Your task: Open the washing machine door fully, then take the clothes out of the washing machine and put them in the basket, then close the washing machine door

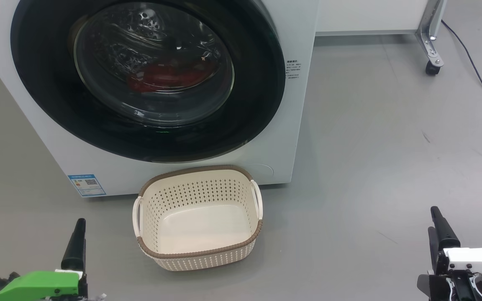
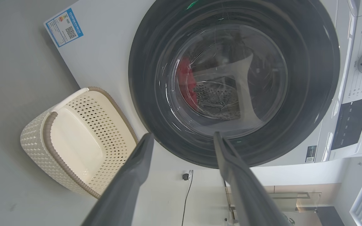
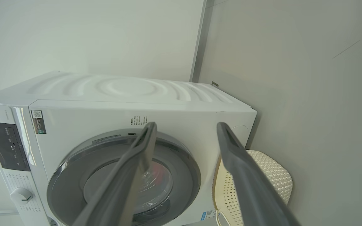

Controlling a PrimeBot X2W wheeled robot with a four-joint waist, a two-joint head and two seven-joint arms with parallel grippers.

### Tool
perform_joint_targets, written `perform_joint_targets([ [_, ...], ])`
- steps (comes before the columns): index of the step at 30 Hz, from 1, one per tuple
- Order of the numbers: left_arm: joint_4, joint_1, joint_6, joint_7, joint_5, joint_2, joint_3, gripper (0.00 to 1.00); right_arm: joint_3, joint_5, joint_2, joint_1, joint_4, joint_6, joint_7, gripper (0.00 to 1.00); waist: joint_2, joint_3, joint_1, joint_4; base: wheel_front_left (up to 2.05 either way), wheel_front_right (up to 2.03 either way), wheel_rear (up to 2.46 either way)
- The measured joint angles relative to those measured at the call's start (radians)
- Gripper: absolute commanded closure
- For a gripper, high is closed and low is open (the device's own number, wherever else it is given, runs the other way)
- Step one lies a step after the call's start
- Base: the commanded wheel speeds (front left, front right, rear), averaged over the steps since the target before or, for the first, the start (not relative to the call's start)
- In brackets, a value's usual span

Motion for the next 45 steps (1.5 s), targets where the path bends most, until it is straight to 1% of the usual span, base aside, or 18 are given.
perform_joint_targets([
  [7,-0.014,-0.002,0.000,-0.048,0.135,0.049,-0.031,0.00,0.027,-0.103,-0.035,0.000,-0.006,-0.001,-0.033,0.00,0.0000,-0.001,0.0000,0.001,0.00,0.00,0.00],
  [9,-0.016,-0.002,0.000,-0.056,0.184,0.063,-0.041,0.00,0.040,-0.140,-0.046,0.000,-0.009,-0.010,-0.041,0.00,0.0000,-0.001,0.0000,0.001,0.00,0.00,0.00],
  [11,-0.016,-0.003,0.000,-0.063,0.237,0.080,-0.051,0.00,0.054,-0.186,-0.061,0.000,-0.011,-0.011,-0.052,0.00,0.0000,-0.001,0.0000,0.001,0.00,0.00,0.00],
  [14,-0.019,-0.006,0.002,-0.074,0.306,0.096,-0.068,0.00,0.073,-0.261,-0.087,0.000,-0.015,-0.032,-0.066,0.00,0.0000,-0.001,0.0000,0.002,0.00,0.00,0.00],
  [19,-0.033,-0.018,0.018,-0.088,0.424,0.114,-0.097,0.00,0.112,-0.398,-0.126,-0.003,-0.028,-0.064,-0.083,0.00,0.0000,-0.001,0.0000,0.003,0.00,0.00,0.00],
  [23,-0.055,-0.023,0.032,-0.102,0.510,0.115,-0.106,0.00,0.143,-0.482,-0.137,-0.003,-0.036,-0.097,-0.096,0.00,0.0000,-0.001,0.0000,0.004,0.00,0.00,0.00],
  [27,-0.068,-0.023,0.045,-0.114,0.593,0.121,-0.128,0.00,0.175,-0.553,-0.141,-0.003,-0.039,-0.114,-0.109,0.00,0.0000,-0.001,0.0000,0.005,0.00,0.00,0.00],
  [37,-0.080,-0.023,0.071,-0.146,0.730,0.122,-0.164,0.00,0.230,-0.689,-0.142,-0.003,-0.042,-0.134,-0.143,0.00,0.0000,-0.002,0.0000,0.006,0.00,0.00,0.00],
  [41,-0.082,-0.022,0.076,-0.163,0.788,0.123,-0.172,0.00,0.247,-0.742,-0.141,-0.003,-0.042,-0.151,-0.156,0.00,0.0000,-0.003,0.0000,0.007,0.00,0.00,0.00],
  [45,-0.086,-0.021,0.080,-0.173,0.847,0.124,-0.190,0.00,0.263,-0.797,-0.141,-0.003,-0.042,-0.160,-0.168,0.00,0.0000,-0.004,0.0000,0.009,0.00,0.00,0.00],
])
